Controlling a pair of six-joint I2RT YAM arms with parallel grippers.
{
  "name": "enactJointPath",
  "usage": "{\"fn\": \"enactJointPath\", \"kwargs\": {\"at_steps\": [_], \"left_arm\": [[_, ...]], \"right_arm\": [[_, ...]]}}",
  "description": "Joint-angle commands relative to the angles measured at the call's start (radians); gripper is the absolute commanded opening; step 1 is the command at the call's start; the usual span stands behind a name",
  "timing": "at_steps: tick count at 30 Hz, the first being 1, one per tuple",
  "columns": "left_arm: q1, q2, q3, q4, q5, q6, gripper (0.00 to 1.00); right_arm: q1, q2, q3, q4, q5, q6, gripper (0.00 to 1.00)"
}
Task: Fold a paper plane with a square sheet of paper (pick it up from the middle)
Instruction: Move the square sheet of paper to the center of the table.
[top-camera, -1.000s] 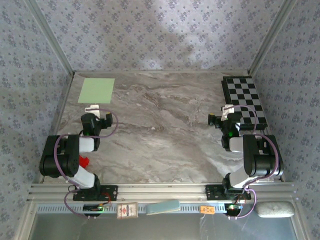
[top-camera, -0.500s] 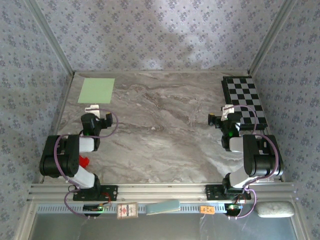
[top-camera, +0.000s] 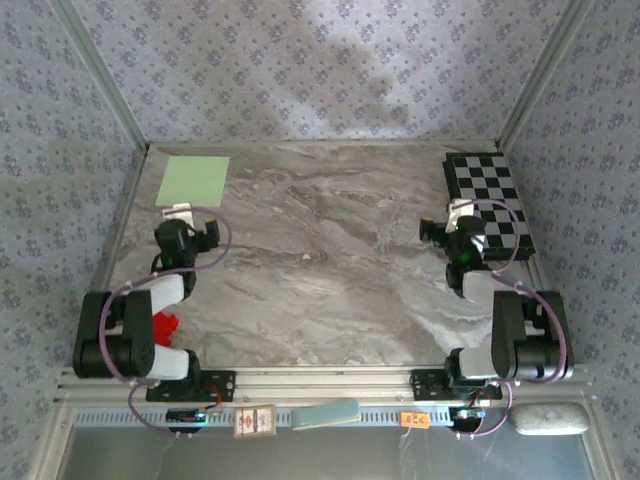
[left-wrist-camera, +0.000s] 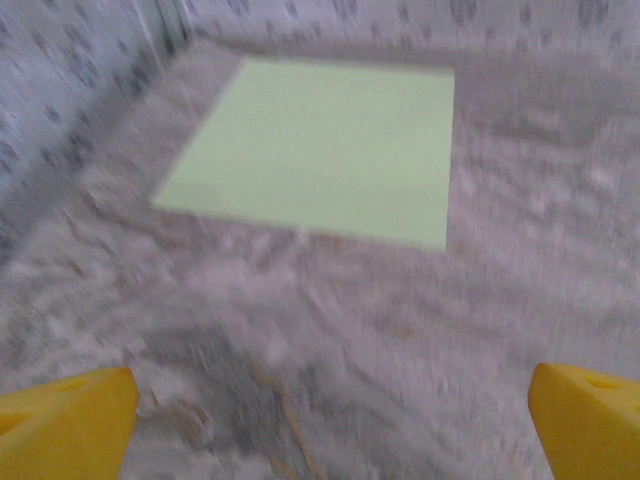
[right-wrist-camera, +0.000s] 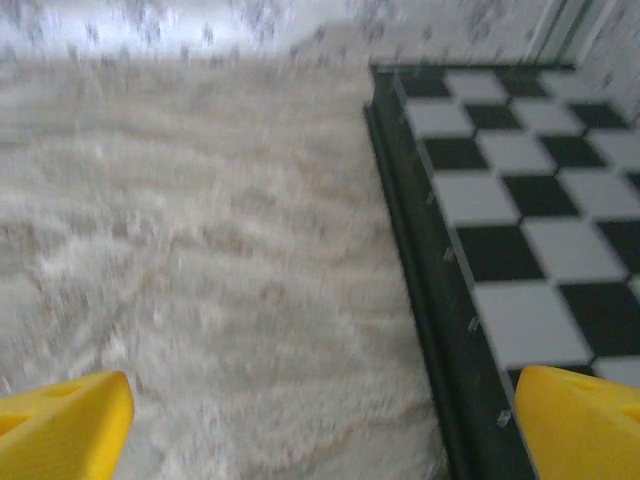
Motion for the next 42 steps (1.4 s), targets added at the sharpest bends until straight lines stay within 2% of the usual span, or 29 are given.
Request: {"fn": "enactJointPath", "kwargs": {"at_steps": [1, 3, 6, 10, 13, 18, 27, 33, 42], "left_arm": [[-0.003, -0.089, 0.130, -0.233, -0.060, -0.119, 1.00], [-0.004, -0.095, 0.222, -0.363, -0.049, -0.203, 1.00], [-0.004, -0.050, 0.343, -0.493, 0.011, -0.277, 1.00], [0.002, 0.117, 0.504, -0.608, 0.074, -0.343, 1.00], [0.002, 0.261, 0.623, -0.668, 0.122, -0.369, 1.00], [0.022, 0.460, 0.776, -0.689, 0.215, -0.436, 1.00], [0.055, 0.782, 1.105, -0.828, 0.343, -0.431, 0.97], [0.054, 0.856, 1.184, -0.885, 0.357, -0.426, 0.95], [0.050, 0.871, 1.153, -0.951, 0.420, -0.423, 0.91]], "right_arm": [[0.006, -0.076, 0.081, -0.164, 0.062, 0.129, 1.00], [0.011, -0.085, 0.125, -0.230, 0.061, 0.237, 1.00], [0.021, -0.056, 0.221, -0.353, -0.040, 0.351, 1.00], [0.060, 0.050, 0.377, -0.533, -0.122, 0.424, 1.00], [0.078, 0.137, 0.472, -0.612, -0.234, 0.454, 1.00], [0.112, 0.218, 0.497, -0.579, -0.357, 0.504, 1.00], [0.208, 0.258, 0.521, -0.587, -0.414, 0.524, 1.00], [0.252, 0.286, 0.535, -0.612, -0.410, 0.528, 1.00], [0.268, 0.333, 0.570, -0.635, -0.390, 0.531, 1.00]]}}
